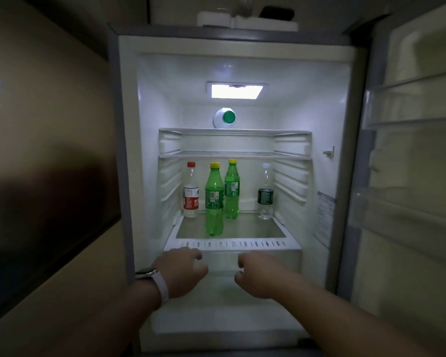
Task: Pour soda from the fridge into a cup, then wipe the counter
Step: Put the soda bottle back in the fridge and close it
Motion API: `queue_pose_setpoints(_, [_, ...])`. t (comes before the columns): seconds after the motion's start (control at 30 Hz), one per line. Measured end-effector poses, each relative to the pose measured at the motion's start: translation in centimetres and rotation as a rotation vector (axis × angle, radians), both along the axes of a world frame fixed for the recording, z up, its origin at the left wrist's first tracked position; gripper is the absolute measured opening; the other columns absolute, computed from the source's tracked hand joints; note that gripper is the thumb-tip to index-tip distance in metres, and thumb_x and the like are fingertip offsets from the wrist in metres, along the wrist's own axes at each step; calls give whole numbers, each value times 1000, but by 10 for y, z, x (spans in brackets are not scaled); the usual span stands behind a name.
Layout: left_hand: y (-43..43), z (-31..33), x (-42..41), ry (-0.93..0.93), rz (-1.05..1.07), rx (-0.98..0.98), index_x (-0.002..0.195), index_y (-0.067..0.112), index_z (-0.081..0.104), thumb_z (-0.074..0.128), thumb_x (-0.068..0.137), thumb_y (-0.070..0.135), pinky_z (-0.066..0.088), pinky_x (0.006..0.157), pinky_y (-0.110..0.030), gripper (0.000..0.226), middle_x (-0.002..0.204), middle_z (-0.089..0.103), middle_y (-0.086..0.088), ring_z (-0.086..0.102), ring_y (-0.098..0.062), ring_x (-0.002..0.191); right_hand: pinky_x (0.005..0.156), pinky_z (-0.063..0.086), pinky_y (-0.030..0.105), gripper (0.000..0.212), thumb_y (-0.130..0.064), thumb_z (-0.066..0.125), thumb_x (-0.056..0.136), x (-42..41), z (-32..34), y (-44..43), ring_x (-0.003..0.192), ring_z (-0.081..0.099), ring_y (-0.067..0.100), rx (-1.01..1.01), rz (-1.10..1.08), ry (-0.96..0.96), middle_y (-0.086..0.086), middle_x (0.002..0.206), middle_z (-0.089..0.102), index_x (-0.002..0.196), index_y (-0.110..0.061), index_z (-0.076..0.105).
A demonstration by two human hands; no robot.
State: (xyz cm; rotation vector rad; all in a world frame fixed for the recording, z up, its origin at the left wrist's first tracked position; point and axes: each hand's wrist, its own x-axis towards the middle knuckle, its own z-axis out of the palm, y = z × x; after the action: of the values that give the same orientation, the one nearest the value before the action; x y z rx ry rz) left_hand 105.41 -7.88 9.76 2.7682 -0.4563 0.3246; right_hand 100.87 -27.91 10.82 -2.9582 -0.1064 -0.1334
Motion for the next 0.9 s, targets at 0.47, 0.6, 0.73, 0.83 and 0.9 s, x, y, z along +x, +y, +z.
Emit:
queue_pose_setpoints(0.47, [57, -63, -137, -24, -124, 211, 133, 35, 52, 43, 85, 58, 45, 88, -30, 54, 127, 57, 10, 53, -14, 115, 82, 46, 35, 35, -42, 46, 93, -118, -48, 10, 103, 58, 26, -96, 83, -54, 5, 115, 58, 115, -18, 58])
queue_pose_setpoints(0.6, [68, -76, -165, -133, -131, 125, 128, 34, 58, 26, 70, 64, 46, 84, -27, 73, 123, 60, 14, 56, -12, 112, 79, 47, 35, 31, -39, 42, 95, -153, -52, 15, 99, 58, 25, -102, 83, -154, 3, 110, 59, 112, -18, 58])
queue_pose_setpoints(0.73, [71, -81, -188, -229, -171, 115, 108, 30, 70, 43, 73, 57, 52, 70, -29, 52, 103, 70, 11, 67, -15, 91, 70, 39, 33, 32, -37, 40, 96, -188, -50, 21, 98, 57, 22, -156, 96, -221, 1, 110, 59, 115, -19, 57])
queue_pose_setpoints(0.83, [75, -81, -207, -250, -197, 108, 96, 29, 73, 50, 71, 53, 56, 60, -29, 41, 91, 71, 11, 69, -14, 78, 66, 34, 32, 28, -37, 38, 97, -216, -51, 28, 92, 56, 22, -180, 98, -253, 1, 106, 58, 107, -19, 56])
queue_pose_setpoints(0.9, [78, -80, -222, -239, -214, 98, 100, 29, 73, 49, 74, 54, 56, 64, -30, 43, 94, 72, 11, 68, -13, 81, 65, 34, 33, 27, -37, 39, 97, -232, -53, 33, 88, 55, 21, -154, 79, -232, 2, 103, 58, 104, -18, 57])
